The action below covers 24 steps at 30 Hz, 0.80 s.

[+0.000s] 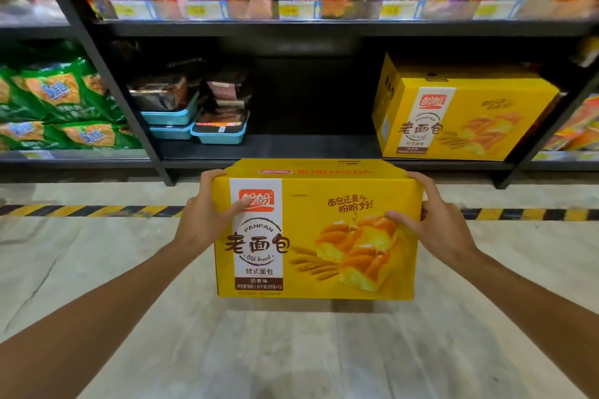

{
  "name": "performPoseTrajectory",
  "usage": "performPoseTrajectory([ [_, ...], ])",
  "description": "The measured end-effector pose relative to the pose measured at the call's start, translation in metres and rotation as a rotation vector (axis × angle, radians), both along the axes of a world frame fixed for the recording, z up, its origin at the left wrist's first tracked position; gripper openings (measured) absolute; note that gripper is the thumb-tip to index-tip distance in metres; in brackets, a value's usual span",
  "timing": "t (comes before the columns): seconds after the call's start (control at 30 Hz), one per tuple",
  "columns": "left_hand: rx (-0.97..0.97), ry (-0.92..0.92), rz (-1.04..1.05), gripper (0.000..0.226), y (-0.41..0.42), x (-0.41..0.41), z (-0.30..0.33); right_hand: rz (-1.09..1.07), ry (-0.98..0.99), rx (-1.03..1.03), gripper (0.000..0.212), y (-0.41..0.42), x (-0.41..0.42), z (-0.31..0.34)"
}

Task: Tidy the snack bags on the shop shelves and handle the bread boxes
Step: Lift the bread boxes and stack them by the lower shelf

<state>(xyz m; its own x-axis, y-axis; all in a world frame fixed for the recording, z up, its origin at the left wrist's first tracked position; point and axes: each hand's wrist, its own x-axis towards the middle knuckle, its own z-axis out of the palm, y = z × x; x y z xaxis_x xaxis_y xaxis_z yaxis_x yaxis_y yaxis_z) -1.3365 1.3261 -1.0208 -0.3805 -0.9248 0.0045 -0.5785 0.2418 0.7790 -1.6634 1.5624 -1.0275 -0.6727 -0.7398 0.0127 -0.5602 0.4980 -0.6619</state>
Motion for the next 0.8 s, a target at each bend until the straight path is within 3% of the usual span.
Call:
performPoseTrajectory([
  [0.13,0.1,-0.076,-0.073,0.072,-0.02,0.0,0.012,0.035,-0.15,-0.061,0.091,-0.004,-0.01,-0.001],
  [0.2,0.282,-0.022,-0.074,0.084,-0.03,0.003,0.016,-0.019,-0.38,-0.131,0.086,-0.007,-0.017,0.0],
  [0.3,0.522,0.025,-0.094,0.087,-0.038,0.01,0.021,-0.089,-0.693,-0.03,0.077,-0.015,-0.024,0.003],
  [0.37,0.527,-0.01,-0.119,0.088,-0.038,0.017,0.014,-0.031,-0.662,0.041,0.077,-0.017,-0.024,-0.003],
  [0.47,0.534,0.021,-0.113,0.089,-0.032,0.022,-0.002,-0.032,-0.627,-0.035,0.075,-0.013,-0.019,-0.017],
  [0.57,0.545,0.038,-0.165,0.092,-0.012,0.018,-0.022,0.019,-0.625,-0.063,0.097,0.0,-0.02,-0.033],
  [0.7,0.531,0.079,-0.172,0.093,-0.002,0.01,-0.038,0.017,-0.6,-0.084,0.076,0.009,-0.028,-0.045],
  [0.8,0.548,-0.006,-0.166,0.141,-0.021,0.007,-0.039,0.001,-0.612,-0.053,0.075,0.005,-0.037,-0.048],
])
